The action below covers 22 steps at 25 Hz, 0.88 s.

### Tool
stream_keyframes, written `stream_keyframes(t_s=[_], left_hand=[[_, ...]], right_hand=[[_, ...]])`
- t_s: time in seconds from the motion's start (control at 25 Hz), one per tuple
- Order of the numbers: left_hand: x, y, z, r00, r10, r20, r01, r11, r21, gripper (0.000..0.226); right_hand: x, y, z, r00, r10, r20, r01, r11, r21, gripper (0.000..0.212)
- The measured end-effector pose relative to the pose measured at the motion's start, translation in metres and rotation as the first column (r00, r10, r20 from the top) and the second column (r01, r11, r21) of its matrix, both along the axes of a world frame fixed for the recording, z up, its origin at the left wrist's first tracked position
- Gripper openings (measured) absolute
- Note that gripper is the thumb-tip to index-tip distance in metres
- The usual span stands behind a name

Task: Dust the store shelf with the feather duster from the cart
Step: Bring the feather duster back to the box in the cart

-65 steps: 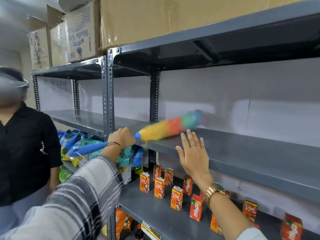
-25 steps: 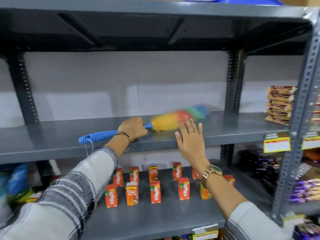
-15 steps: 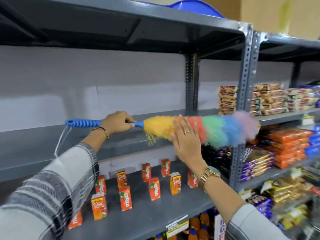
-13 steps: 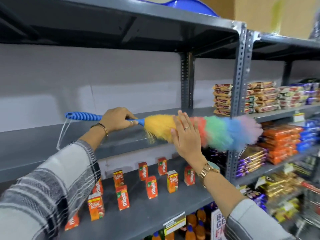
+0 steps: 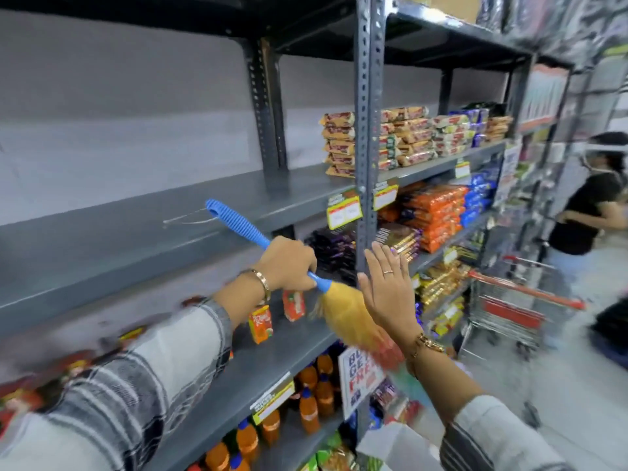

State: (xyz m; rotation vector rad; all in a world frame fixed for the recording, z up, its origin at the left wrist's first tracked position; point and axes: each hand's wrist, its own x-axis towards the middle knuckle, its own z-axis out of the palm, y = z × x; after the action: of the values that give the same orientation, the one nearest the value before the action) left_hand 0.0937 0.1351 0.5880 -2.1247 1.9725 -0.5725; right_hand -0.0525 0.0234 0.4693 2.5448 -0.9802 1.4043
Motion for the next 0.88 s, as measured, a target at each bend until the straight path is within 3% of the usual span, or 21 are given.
stream_keyframes(t_s=[0.2, 0.4, 0.56, 0.64, 0.76, 0.88], left_hand=[[-0.06, -0.068, -0.088, 0.998, -0.011, -0.069, 0.024, 0.979, 0.203, 0.013], [-0.109, -0.118, -0.213, 0.996, -0.07, -0.059, 0.088, 0.91, 0.406, 0.02], [-0.14, -0.141, -0.332, 0.993, -0.096, -0.072, 0.12, 0.837, 0.533, 0.029], [-0.155, -0.149, -0.385, 0.99, -0.074, -0.12, 0.131, 0.806, 0.578, 0.029], [-0.183, -0.162, -0.437, 0.978, -0.126, -0.164, 0.194, 0.835, 0.515, 0.017], [-0.197, -0.175, -0.489, 0.975, -0.131, -0.178, 0.214, 0.757, 0.617, 0.017]], right_hand=[[-0.079, -0.043, -0.063, 0.979, -0.177, -0.101, 0.188, 0.976, 0.109, 0.063], [-0.151, -0.069, -0.158, 0.935, -0.289, -0.204, 0.339, 0.899, 0.279, 0.064], [-0.202, -0.071, -0.245, 0.854, -0.413, -0.316, 0.502, 0.814, 0.293, 0.06], [-0.219, -0.067, -0.288, 0.82, -0.442, -0.365, 0.558, 0.76, 0.334, 0.063], [-0.237, -0.057, -0.344, 0.799, -0.428, -0.423, 0.584, 0.72, 0.374, 0.066], [-0.25, -0.05, -0.386, 0.784, -0.388, -0.485, 0.594, 0.699, 0.4, 0.066]])
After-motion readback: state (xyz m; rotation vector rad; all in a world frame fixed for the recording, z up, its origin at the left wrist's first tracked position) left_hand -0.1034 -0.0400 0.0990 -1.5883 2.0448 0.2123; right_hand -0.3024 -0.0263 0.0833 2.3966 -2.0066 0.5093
